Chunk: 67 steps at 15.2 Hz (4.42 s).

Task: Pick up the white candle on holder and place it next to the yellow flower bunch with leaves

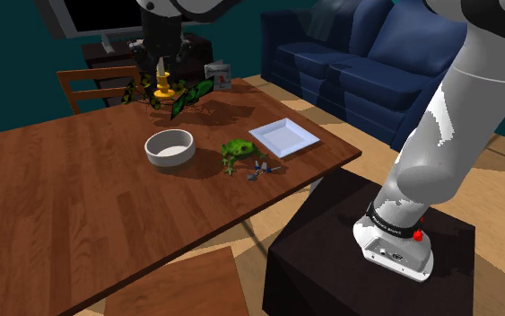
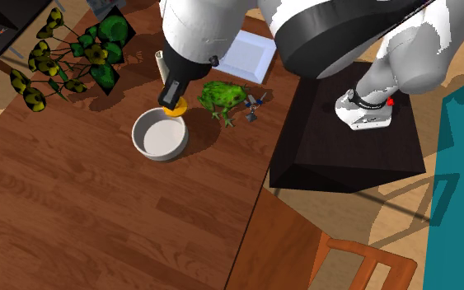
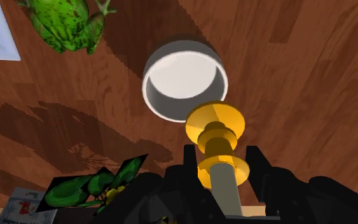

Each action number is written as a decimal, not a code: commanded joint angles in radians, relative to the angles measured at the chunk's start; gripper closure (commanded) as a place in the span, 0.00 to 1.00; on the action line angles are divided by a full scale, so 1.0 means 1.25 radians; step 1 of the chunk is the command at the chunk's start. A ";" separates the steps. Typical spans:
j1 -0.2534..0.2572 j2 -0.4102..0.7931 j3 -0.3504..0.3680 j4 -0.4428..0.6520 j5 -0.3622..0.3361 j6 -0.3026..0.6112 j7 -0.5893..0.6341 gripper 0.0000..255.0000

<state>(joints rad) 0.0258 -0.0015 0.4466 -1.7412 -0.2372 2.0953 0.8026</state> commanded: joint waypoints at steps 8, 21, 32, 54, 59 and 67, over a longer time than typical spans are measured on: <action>-0.074 0.041 -0.071 0.045 0.045 0.022 -0.162 1.00; -0.179 0.214 -0.146 0.264 0.091 -0.010 -0.380 1.00; -0.230 0.368 -0.170 0.448 0.104 -0.038 -0.479 1.00; -0.243 0.368 -0.177 0.210 0.098 0.199 -0.470 1.00; -0.242 0.381 -0.180 0.176 0.092 0.246 -0.466 1.00; -0.239 0.411 -0.187 0.133 0.082 0.317 -0.459 1.00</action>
<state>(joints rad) -0.2745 0.5070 0.2146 -1.5689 -0.1330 2.4811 0.2274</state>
